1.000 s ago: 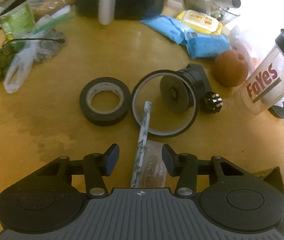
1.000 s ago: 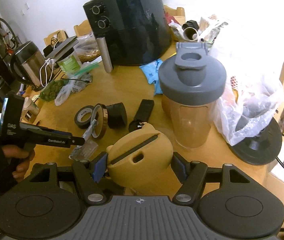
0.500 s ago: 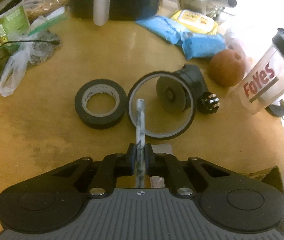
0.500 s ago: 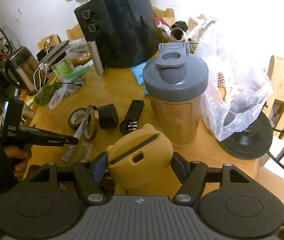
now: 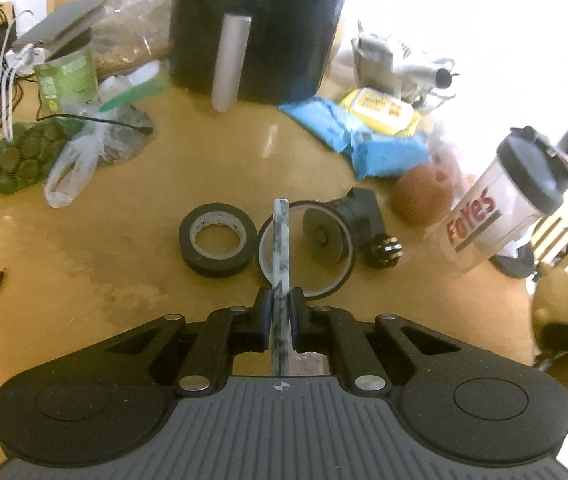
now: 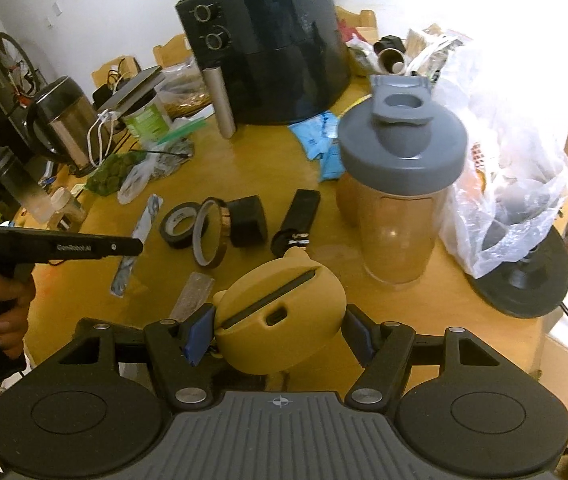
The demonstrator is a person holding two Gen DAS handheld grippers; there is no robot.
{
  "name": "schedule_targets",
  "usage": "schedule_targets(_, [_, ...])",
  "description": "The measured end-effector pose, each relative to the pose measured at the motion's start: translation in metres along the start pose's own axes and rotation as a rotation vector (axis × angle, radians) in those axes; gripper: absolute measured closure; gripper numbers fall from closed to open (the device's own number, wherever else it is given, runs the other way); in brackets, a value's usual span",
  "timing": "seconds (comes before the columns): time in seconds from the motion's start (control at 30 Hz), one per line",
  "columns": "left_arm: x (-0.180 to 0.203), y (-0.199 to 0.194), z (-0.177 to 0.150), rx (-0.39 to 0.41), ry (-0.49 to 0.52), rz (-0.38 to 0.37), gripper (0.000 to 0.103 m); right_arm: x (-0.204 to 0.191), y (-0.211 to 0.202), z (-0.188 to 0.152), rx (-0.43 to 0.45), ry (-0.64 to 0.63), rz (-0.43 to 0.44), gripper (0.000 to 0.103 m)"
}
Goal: Organize rigid objects
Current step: 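Carry the marbled stick in the left tool and yellow case in the right tool to the box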
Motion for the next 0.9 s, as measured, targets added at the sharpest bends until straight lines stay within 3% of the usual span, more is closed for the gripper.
schedule_targets(0.57, [0.025,-0.072,-0.033,0.054,-0.014,-0.094,0.093,-0.035,-0.003,-0.021,-0.012,-0.005,0.044,0.032])
schedule_targets(0.9, [0.056,-0.076,-0.078,-0.002,0.117,-0.137,0.093,-0.045,-0.012,-0.03,0.001,-0.014,0.043,0.032])
Point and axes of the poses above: each gripper's, at about its wrist camera, not at the fingertips, and y roughly the way its jaws point, x to its right, z to its top, the point moved 9 cm from there along y, roughly the way its jaws point
